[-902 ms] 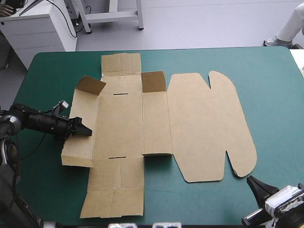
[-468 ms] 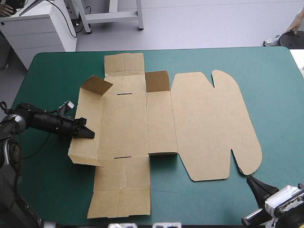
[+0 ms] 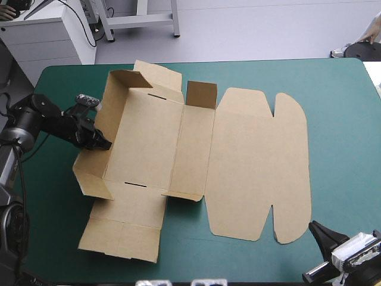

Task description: Fold the box

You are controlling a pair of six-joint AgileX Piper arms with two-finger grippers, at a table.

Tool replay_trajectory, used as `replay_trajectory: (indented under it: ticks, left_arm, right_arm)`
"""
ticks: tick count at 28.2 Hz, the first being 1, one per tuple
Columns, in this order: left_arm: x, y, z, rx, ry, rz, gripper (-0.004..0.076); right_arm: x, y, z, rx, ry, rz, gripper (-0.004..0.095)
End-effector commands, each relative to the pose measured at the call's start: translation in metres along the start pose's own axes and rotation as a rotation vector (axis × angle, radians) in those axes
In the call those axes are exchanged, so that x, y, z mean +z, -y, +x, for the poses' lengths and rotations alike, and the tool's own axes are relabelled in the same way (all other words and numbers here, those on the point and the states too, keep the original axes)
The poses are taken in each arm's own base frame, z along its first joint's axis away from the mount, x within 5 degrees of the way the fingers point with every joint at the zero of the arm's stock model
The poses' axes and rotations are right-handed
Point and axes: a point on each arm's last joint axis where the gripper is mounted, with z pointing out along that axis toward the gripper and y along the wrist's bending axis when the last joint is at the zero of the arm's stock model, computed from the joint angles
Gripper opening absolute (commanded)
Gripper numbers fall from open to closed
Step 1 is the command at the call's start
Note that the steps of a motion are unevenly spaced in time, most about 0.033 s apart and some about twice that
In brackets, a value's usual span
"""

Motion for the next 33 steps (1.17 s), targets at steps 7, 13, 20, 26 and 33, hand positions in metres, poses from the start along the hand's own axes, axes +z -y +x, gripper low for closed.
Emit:
replay_trajectory:
  ticks: [7,13,20,26,33]
  left_arm:
    - [-0.059,0.076,-0.069,0.533,0.084,-0.345,-0.0008]
    - [-0.052,0.112,-0.086,0.767,0.063,-0.51,-0.0008]
    - [-0.051,0.158,-0.104,0.957,0.149,-0.692,-0.0008]
    - [-0.039,0.204,-0.104,1.165,0.155,-0.739,-0.0008]
    - [0.006,0.221,-0.078,1.316,0.038,-0.803,-0.0008]
  right_arm:
    - [-0.009,0.001,-0.013,-0.014,0.121,0.018,-0.002]
    - [-0.009,0.001,-0.013,-0.013,0.121,0.017,-0.002]
    - [-0.009,0.001,-0.013,-0.016,0.121,0.02,-0.0018]
    - [-0.009,0.003,-0.012,-0.039,0.116,0.042,-0.002]
    - [-0.009,0.003,-0.013,-0.043,0.117,0.046,-0.0018]
